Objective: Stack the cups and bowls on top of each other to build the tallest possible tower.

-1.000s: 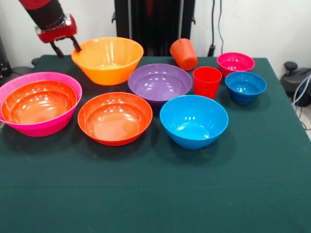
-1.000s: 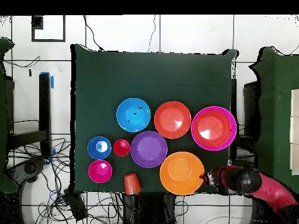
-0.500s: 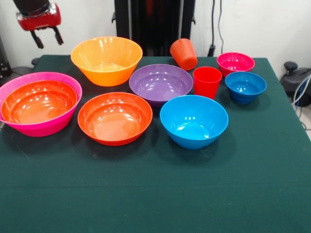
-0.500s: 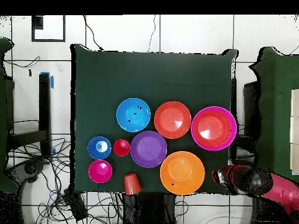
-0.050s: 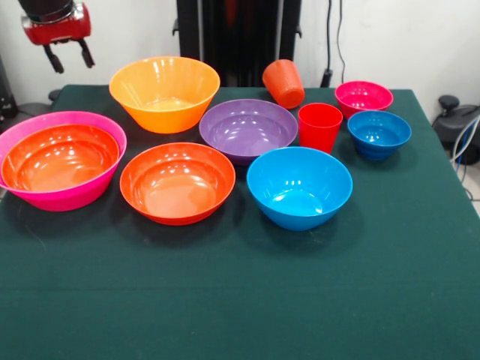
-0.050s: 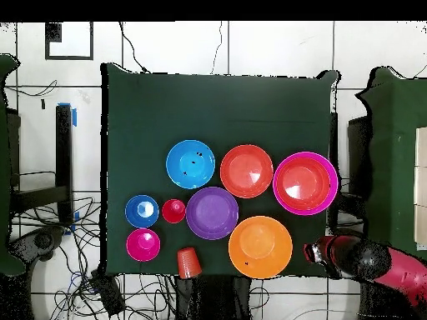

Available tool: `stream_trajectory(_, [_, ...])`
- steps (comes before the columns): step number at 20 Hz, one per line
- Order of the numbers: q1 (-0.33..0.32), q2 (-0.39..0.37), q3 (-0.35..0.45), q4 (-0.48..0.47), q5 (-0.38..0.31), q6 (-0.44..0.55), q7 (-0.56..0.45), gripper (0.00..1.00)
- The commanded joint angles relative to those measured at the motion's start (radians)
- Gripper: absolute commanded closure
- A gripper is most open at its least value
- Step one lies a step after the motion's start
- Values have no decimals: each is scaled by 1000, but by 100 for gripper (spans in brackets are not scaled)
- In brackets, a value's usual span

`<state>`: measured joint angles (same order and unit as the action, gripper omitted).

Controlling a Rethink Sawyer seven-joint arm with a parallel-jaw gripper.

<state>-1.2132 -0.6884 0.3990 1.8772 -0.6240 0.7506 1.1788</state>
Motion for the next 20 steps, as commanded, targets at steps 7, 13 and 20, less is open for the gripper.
stream_trajectory(7, [11,31,32,44,-47,23,-90,0])
stream_trajectory(13, [-4,79,14,60,-74,-14,-72,0])
stream_trajectory(20, [4,83,15,76,-57,-12,-47,0])
